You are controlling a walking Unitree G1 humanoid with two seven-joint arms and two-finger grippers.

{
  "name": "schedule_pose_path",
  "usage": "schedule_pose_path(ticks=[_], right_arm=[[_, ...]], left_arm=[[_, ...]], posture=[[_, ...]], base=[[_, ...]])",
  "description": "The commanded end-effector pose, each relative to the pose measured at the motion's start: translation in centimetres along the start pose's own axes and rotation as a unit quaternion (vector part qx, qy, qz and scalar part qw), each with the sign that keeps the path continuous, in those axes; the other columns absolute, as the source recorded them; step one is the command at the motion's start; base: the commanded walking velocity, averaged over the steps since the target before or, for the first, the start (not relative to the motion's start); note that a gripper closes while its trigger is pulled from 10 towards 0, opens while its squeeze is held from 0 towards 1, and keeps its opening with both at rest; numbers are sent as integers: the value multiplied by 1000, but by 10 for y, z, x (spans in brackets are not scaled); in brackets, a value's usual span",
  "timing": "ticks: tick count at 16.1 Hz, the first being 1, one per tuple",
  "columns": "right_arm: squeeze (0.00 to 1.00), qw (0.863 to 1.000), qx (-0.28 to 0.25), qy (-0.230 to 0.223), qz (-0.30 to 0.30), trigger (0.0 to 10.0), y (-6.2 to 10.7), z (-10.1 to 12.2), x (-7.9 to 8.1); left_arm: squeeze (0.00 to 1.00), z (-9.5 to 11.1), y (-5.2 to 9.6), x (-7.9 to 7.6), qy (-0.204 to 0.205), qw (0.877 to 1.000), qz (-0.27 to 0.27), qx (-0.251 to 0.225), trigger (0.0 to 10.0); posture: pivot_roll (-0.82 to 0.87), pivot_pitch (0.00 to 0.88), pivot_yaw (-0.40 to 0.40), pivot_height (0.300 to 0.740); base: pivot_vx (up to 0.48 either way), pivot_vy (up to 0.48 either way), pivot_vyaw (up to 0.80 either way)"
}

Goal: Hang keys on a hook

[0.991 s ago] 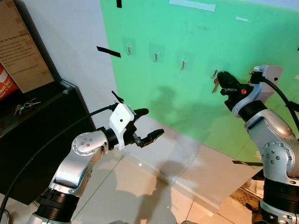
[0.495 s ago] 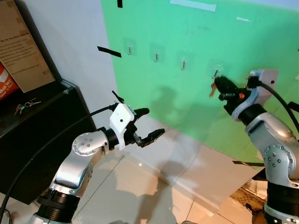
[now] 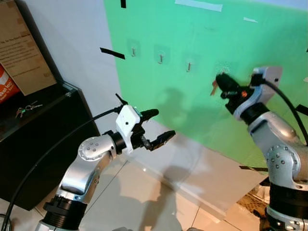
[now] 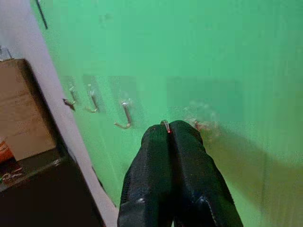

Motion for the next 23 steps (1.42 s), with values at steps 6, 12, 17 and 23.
schedule_pose_path(ticks=[6,12,17,23], right_arm=[[0,1000,9,-9,-21,10000,-3,-4,-8],[0,998,26,-11,-56,10000,-5,-14,-20],[0,992,16,-46,-119,10000,-1,-12,-45],[0,990,93,-44,-92,10000,5,-51,-30]], left_arm=[[0,6,-3,2,-12,1000,-5,-7,10000],[0,6,-4,2,-12,1000,-6,-4,10000],[0,5,-4,2,-13,1000,-7,-3,10000],[0,5,-4,2,-15,1000,-11,0,10000]], posture=[[-93,0,30,740],[-91,0,29,740],[-93,0,31,740],[-95,0,36,740]], base=[[0,0,0],[0,0,0],[0,0,0],[0,0,0]])
Point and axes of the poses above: a point about 5 cm out from each wrist's last joint towards the gripper, its own y axis pointing back from the gripper into the wrist, its own z axis along the axis of the wrist's last joint, x = y × z, the point moved 6 cm from there along -y, pointing out of the wrist towards the gripper, and after that the axes turned 9 degrees about -y, right-handed, at the moved point
